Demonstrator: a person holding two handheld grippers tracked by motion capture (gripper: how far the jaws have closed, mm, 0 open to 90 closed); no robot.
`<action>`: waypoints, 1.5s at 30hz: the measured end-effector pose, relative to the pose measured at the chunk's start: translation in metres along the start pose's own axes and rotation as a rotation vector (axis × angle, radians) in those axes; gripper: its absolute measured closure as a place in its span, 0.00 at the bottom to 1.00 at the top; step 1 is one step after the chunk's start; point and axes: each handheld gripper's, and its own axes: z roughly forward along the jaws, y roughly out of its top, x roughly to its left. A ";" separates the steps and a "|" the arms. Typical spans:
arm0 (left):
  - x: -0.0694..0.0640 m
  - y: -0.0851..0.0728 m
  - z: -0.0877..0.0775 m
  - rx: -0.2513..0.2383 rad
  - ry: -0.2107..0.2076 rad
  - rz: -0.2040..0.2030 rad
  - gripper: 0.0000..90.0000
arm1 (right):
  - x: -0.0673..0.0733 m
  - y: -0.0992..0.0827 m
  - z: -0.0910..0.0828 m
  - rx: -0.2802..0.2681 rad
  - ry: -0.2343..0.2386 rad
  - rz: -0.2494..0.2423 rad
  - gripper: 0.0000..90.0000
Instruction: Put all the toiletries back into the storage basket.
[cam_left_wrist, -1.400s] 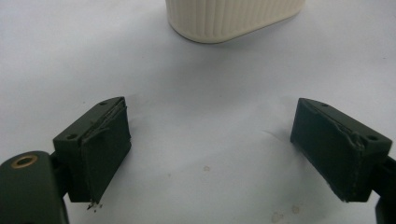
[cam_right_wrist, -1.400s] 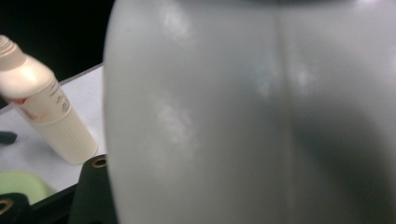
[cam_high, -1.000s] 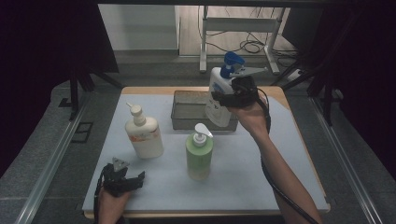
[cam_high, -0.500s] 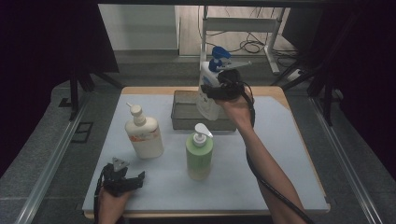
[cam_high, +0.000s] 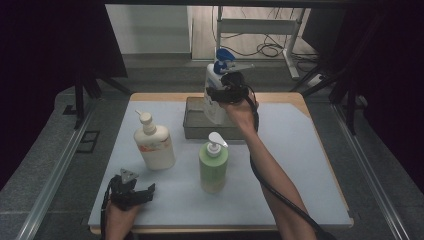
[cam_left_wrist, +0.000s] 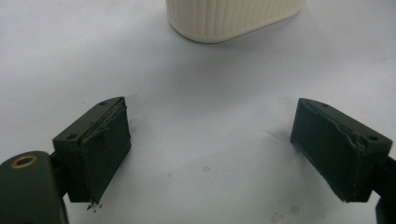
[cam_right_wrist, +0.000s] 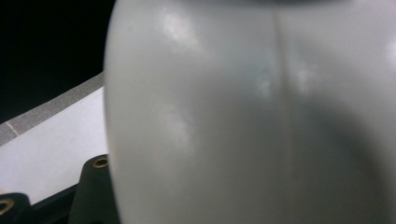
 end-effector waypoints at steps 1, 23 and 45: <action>0.000 0.000 0.000 0.001 0.000 0.001 0.13 | 0.000 0.000 0.002 0.001 -0.001 0.000 0.42; 0.000 0.000 0.000 0.002 0.001 0.000 0.13 | 0.019 -0.022 0.045 0.053 0.003 -0.021 0.42; 0.000 0.000 0.000 0.005 0.002 0.001 0.13 | 0.029 -0.051 0.065 0.121 -0.033 -0.039 0.42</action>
